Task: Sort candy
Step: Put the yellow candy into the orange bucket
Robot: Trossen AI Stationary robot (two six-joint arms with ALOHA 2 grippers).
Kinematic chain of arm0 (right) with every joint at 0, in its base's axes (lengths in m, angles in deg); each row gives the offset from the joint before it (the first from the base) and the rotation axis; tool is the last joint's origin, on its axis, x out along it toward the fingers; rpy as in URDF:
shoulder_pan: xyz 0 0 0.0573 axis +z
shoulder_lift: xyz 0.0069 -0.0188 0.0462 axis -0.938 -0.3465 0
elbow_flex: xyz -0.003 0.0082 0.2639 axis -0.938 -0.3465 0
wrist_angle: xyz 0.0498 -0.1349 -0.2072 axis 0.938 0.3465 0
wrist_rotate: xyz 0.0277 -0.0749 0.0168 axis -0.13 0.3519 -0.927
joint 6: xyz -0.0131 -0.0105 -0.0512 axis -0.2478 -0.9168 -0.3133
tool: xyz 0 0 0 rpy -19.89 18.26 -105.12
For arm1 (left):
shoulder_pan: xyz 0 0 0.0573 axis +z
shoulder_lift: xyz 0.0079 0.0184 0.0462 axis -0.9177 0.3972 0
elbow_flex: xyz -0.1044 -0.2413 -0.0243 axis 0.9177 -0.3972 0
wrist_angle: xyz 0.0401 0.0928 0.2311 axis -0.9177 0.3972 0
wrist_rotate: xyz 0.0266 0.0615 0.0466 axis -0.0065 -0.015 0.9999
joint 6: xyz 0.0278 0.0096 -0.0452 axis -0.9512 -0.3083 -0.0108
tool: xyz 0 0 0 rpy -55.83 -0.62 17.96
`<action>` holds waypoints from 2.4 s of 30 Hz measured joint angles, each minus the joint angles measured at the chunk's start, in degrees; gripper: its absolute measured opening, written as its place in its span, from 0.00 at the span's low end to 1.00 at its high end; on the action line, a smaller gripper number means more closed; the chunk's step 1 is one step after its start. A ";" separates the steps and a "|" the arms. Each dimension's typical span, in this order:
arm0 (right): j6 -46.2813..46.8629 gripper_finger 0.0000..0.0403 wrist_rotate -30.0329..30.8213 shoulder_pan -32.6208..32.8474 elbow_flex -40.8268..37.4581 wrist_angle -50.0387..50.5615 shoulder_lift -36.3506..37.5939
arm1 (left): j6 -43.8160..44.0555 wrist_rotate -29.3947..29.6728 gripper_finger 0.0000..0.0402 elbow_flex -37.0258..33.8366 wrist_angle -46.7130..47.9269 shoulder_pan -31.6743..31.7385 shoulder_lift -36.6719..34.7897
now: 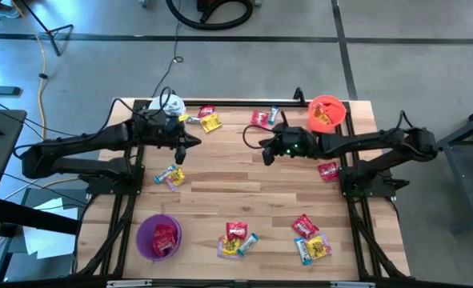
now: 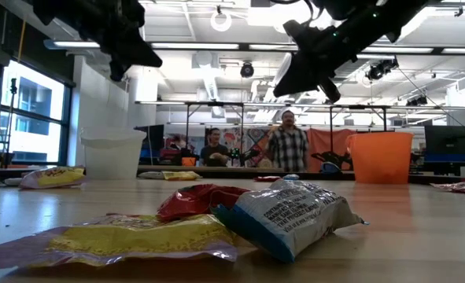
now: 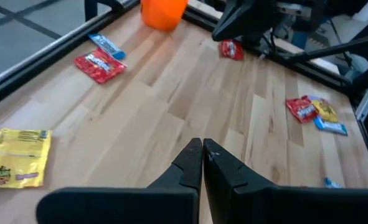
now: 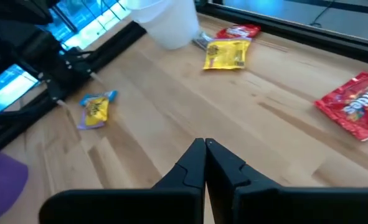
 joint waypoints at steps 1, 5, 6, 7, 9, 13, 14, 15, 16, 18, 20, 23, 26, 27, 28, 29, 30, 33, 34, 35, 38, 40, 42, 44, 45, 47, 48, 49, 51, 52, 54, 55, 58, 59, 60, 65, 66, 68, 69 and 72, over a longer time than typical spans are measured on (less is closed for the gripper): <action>-0.07 0.00 -0.13 0.24 -0.15 -0.24 0.00 | 0.00 0.04 0.00 0.00 0.11 -0.23 0.26; -0.48 0.00 -0.47 0.38 -0.17 -1.27 0.00 | 1.98 0.65 0.00 0.00 -0.18 -0.40 1.06; -0.66 0.00 -0.45 0.38 -0.17 -1.77 0.00 | 3.06 0.68 0.00 0.00 -0.39 -0.31 1.44; -1.04 0.00 -0.45 0.38 -0.17 -2.34 0.00 | 3.45 0.68 0.00 0.00 -0.94 -0.18 1.79; -1.83 0.00 -0.45 0.38 -0.17 -3.59 0.00 | 3.54 0.66 0.00 0.00 -2.00 -0.16 2.32; -3.68 0.00 -0.47 0.38 -0.15 -5.05 0.00 | -0.57 0.62 0.00 0.58 -3.13 -0.18 5.36; -3.92 0.00 -0.52 0.38 -0.15 -5.26 0.00 | -1.51 0.61 0.00 1.18 -2.78 -0.18 6.49; -3.97 0.00 -0.78 0.37 -0.15 -5.40 0.00 | -2.47 0.61 0.00 1.87 -2.08 -0.18 7.60; -4.00 0.00 -1.39 0.23 -0.15 -5.48 0.00 | -3.33 0.61 0.00 2.60 -1.12 -0.21 8.65; -4.11 0.00 -3.31 0.16 -0.15 -5.34 0.00 | -4.51 0.69 0.00 4.12 1.78 -0.59 10.48; -4.65 0.00 -4.74 0.17 -0.15 -5.11 0.00 | -4.57 2.01 0.00 6.02 6.92 -1.41 12.41; -5.57 0.00 -5.72 0.17 -0.12 -5.05 0.00 | -4.10 6.59 0.00 8.77 17.38 -3.35 15.04; -6.05 0.00 -6.14 -0.15 -0.12 -4.99 0.00 | -2.33 8.70 0.00 10.49 25.92 -5.56 17.49; -6.61 0.00 -6.34 -0.31 -0.12 -4.96 0.00 | -1.03 8.50 0.00 11.06 28.22 -6.32 18.16; -6.91 0.00 -6.71 -0.51 -0.11 -4.96 0.00 | 0.50 8.35 0.00 11.51 30.63 -7.10 18.82; -6.98 0.00 -6.94 -0.68 -0.10 -4.91 0.00 | 2.15 8.31 0.00 11.77 33.27 -7.91 19.27; -7.03 0.00 -7.14 -0.96 -0.10 -4.78 0.00 | 3.67 7.94 0.01 11.78 35.83 -8.73 19.71; -7.08 0.00 -7.62 -1.46 -0.08 -4.68 0.00 | 6.56 7.08 0.06 11.33 41.12 -11.08 20.36; -7.09 0.00 -7.71 -1.71 -0.08 -4.68 0.00 | 7.64 7.07 0.08 11.12 42.44 -11.83 20.49; -7.12 0.00 -8.14 -1.88 -0.08 -4.66 0.00 | 8.66 7.05 0.11 10.80 43.12 -12.59 20.60; -8.09 0.00 -8.94 -2.42 -0.08 -4.67 0.00 | 10.98 6.94 0.20 10.14 44.28 -14.67 20.55; -8.27 0.00 -9.35 -2.62 -0.08 -4.66 -0.01 | 11.16 6.25 0.26 9.60 43.75 -15.71 20.57; -8.17 0.00 -9.81 -2.81 -0.08 -4.66 0.00 | 12.26 5.82 0.31 8.70 43.69 -16.54 20.59; -8.17 0.00 -10.03 -2.81 -0.08 -4.62 -0.02 | 13.30 5.71 0.36 7.10 43.53 -17.20 20.91; -8.16 0.00 -10.03 -2.81 -0.08 -4.60 -0.02 | 14.04 5.54 0.37 5.93 43.55 -17.37 20.95; -7.99 0.00 -10.05 -2.81 -0.08 -4.49 -0.02 | 15.73 4.74 0.39 3.38 43.17 -17.56 20.92; -7.98 0.00 -10.05 -2.81 -0.08 -4.41 -0.02 | 16.65 4.27 0.40 1.90 41.95 -17.56 20.94; -7.98 0.00 -10.05 -2.81 -0.08 -4.37 -0.02 | 17.60 4.14 0.40 0.50 40.30 -17.56 20.94; -7.98 0.00 -10.05 -2.81 -0.08 -4.26 -0.02 | 19.50 4.12 0.40 -2.07 36.33 -17.56 20.94; -7.95 0.00 -10.05 -2.81 -0.08 -4.24 -0.02 | 20.03 4.25 0.40 -3.23 34.26 -17.54 20.94; -7.95 0.00 -10.07 -2.81 -0.08 -4.27 -0.02 | 21.43 5.44 0.40 -5.23 31.12 -17.54 20.94; -7.81 0.00 -10.11 -2.81 -0.08 -4.27 -0.02 | 22.38 6.16 0.40 -6.01 29.96 -17.53 21.01; -6.67 0.00 -10.14 -2.81 -0.08 -4.24 -0.02 | 24.11 7.46 0.39 -7.55 28.23 -17.51 21.01; -6.53 0.00 -10.16 -2.81 -0.08 -4.24 -0.02 | 24.13 7.59 0.38 -7.83 27.94 -17.53 21.00; -6.51 0.00 -10.16 -2.81 -0.08 -4.27 -0.02 | 24.03 7.68 0.36 -8.01 27.67 -17.51 20.99; -6.43 0.00 -10.16 -2.81 -0.08 -4.27 -0.02 | 20.85 7.69 0.18 -7.33 26.95 -17.51 21.03; -6.18 0.00 -10.24 -2.81 -0.08 -4.29 -0.02 | 19.89 7.67 0.13 -6.82 26.73 -17.51 21.05; -5.27 0.00 -11.55 -2.81 -0.08 -4.59 -0.03 | 18.02 7.63 0.04 -5.38 25.94 -17.51 20.95; -5.11 0.00 -12.20 -2.79 -0.08 -4.97 -0.04 | 17.27 7.63 0.02 -4.38 25.20 -17.43 20.61; -5.71 0.01 -13.45 -2.14 -0.06 -6.34 -0.04 | 15.43 6.61 0.02 -0.33 19.13 -16.07 19.31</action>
